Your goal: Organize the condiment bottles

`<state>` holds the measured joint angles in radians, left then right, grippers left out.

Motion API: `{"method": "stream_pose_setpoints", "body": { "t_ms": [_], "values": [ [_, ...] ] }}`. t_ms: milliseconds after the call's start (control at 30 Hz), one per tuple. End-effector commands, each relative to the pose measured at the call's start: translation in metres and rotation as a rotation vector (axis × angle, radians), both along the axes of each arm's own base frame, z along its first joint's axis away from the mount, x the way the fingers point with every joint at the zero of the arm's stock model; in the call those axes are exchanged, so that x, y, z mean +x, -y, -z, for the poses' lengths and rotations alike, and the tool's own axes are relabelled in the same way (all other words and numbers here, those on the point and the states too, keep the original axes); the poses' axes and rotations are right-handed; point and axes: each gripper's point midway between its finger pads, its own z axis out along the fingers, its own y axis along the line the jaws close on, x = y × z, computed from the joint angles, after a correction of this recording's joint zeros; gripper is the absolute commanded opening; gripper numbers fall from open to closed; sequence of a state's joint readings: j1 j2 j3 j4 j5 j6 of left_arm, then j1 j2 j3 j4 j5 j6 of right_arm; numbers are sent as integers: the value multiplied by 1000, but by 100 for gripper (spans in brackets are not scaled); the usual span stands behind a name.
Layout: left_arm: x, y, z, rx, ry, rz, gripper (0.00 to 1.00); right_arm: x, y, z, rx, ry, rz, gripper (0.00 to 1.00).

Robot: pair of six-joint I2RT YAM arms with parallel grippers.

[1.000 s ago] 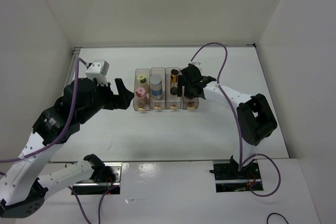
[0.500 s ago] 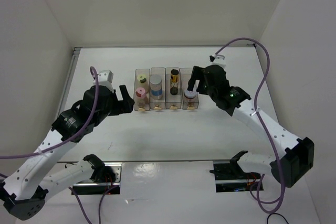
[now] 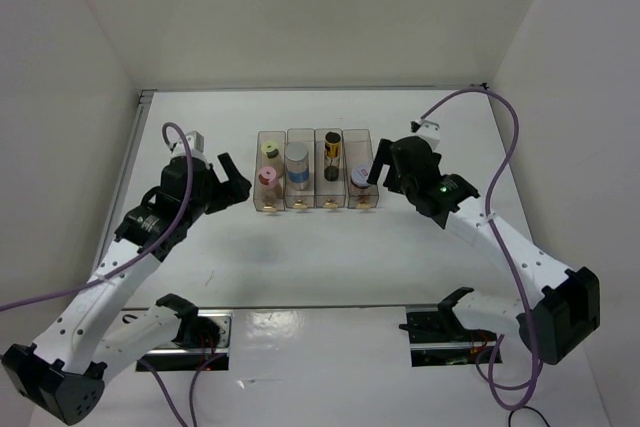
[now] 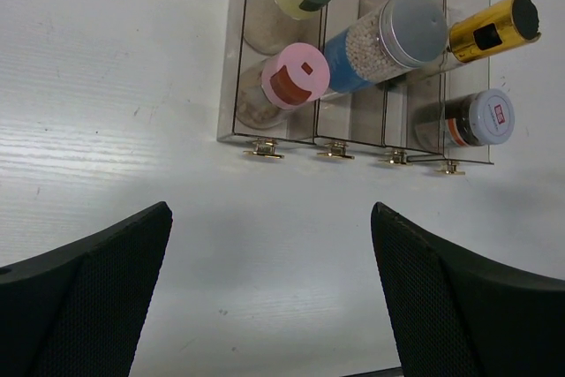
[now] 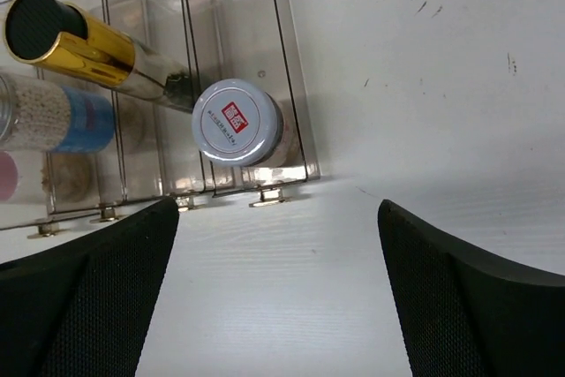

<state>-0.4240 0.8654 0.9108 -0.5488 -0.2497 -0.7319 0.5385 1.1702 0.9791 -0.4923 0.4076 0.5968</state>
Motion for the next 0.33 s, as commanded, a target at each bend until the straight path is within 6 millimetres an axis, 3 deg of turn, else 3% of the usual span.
{"method": "stream_pose_setpoints", "body": {
  "t_ms": [0,33,233,300],
  "values": [
    [10,11,-20,-38,78,90,99,-8,10,-25,39,72,29,98],
    [12,12,-26,-37,87,103,99,-10,12,-27,41,75,29,98],
    [33,16,-5,6,-34,181,99,-20,19,-29,59,94,30,98],
    [41,14,-7,-4,-40,192,99,-22,24,-30,64,103,39,98]
  ]
}}
